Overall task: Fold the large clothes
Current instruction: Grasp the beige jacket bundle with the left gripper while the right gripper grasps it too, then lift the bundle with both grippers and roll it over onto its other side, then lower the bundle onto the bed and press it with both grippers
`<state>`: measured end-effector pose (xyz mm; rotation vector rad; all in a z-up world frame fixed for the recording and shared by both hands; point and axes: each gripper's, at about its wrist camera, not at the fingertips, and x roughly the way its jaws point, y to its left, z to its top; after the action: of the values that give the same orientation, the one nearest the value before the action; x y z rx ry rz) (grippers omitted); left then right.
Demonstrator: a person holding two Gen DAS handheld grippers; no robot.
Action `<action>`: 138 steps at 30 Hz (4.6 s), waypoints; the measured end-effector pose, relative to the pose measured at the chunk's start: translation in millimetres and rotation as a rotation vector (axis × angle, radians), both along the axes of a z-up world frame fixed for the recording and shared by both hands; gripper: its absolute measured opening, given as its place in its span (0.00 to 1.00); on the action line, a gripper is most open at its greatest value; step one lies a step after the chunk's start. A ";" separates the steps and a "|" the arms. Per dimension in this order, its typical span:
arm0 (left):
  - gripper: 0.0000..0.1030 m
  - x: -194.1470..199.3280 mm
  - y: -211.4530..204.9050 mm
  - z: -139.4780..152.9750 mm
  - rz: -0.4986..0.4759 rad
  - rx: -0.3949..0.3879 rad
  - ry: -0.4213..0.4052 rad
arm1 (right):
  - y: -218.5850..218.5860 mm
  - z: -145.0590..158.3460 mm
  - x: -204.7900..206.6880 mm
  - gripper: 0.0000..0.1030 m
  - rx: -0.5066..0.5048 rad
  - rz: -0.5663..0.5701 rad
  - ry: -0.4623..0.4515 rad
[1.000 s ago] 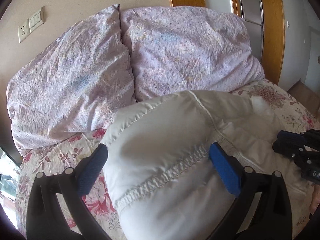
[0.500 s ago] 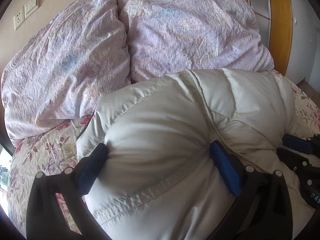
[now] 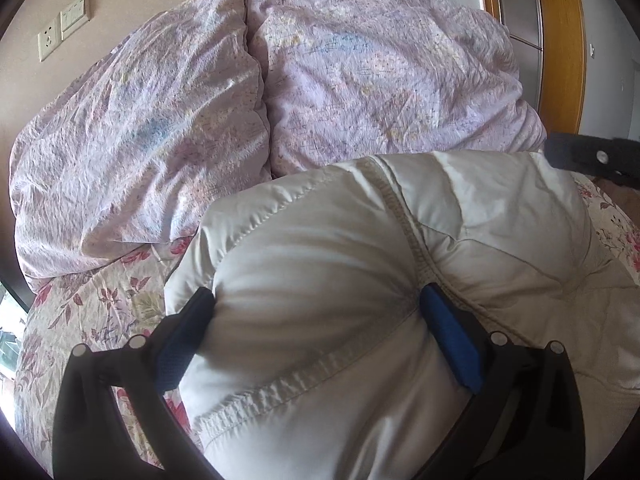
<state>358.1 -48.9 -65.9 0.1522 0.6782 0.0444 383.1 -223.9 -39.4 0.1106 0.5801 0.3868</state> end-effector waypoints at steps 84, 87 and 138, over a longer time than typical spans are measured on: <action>0.72 -76.1 136.1 -30.0 -0.292 -1.005 0.203 | -50.9 -97.6 8.9 0.69 0.567 0.556 0.595; 0.71 -71.2 146.5 -18.8 -0.287 -0.999 0.159 | -37.8 -86.7 19.0 0.69 0.573 0.571 0.576; 0.98 -14.5 129.9 25.4 0.122 -0.132 -0.023 | 126.7 -29.0 46.9 0.59 -0.175 0.281 0.011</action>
<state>343.5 81.0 -40.5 -0.0163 0.6650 0.1180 430.1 -97.2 -68.4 -0.1388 0.6396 0.6053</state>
